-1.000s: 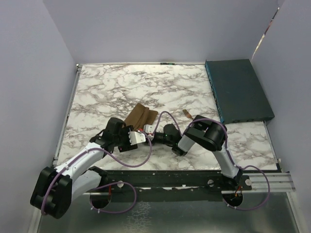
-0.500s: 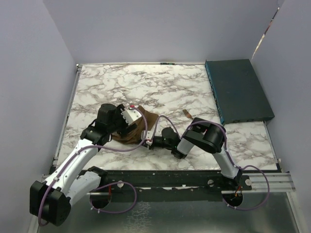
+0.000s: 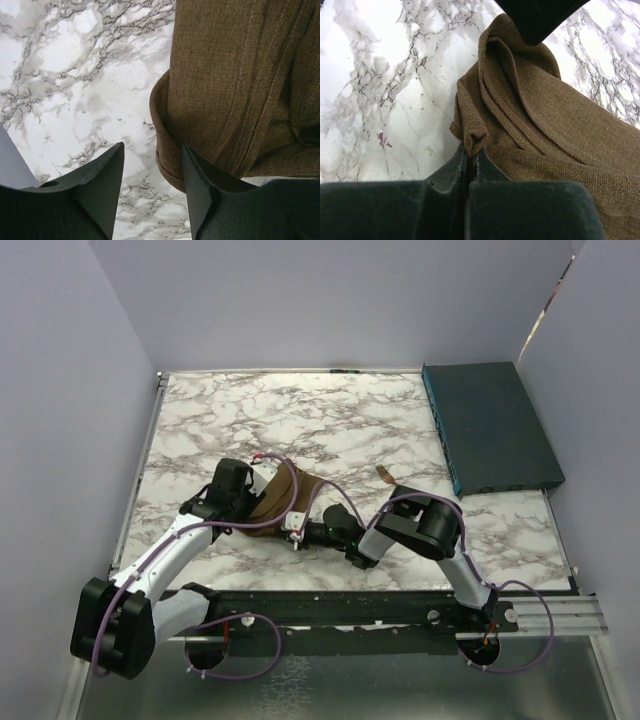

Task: Fold the napkin into a case and place the utensils inside
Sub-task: Insert the napkin into the napkin holder.

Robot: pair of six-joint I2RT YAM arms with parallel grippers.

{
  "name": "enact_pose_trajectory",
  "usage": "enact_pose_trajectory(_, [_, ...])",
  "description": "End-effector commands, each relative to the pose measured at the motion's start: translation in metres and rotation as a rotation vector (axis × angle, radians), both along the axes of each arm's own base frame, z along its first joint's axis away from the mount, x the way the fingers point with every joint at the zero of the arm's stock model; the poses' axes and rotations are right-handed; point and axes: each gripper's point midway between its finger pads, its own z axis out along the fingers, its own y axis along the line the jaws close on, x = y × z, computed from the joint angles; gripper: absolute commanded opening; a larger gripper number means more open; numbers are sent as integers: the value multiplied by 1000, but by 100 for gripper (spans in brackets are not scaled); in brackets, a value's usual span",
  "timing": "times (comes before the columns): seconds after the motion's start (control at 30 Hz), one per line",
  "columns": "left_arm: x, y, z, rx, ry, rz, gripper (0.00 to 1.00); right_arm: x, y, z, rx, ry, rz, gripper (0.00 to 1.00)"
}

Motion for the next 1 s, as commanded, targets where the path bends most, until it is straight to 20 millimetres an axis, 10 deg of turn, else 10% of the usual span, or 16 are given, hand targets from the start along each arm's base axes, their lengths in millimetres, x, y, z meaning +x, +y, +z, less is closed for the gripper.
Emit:
enact_pose_trajectory(0.0, [-14,13,-17,41,71,65,51,-1,-1,-21,-76,55,-24,1])
enact_pose_trajectory(0.3, [-19,20,-40,94,136,76,50,0,4,-23,-86,82,-33,0])
enact_pose_trajectory(0.53, [-6,1,-40,28,79,-20,0,4,5,-12,-50,105,-64,1])
enact_pose_trajectory(0.97, [18,-28,-21,-7,-128,-262,0,7,3,8,-10,195,-103,0])
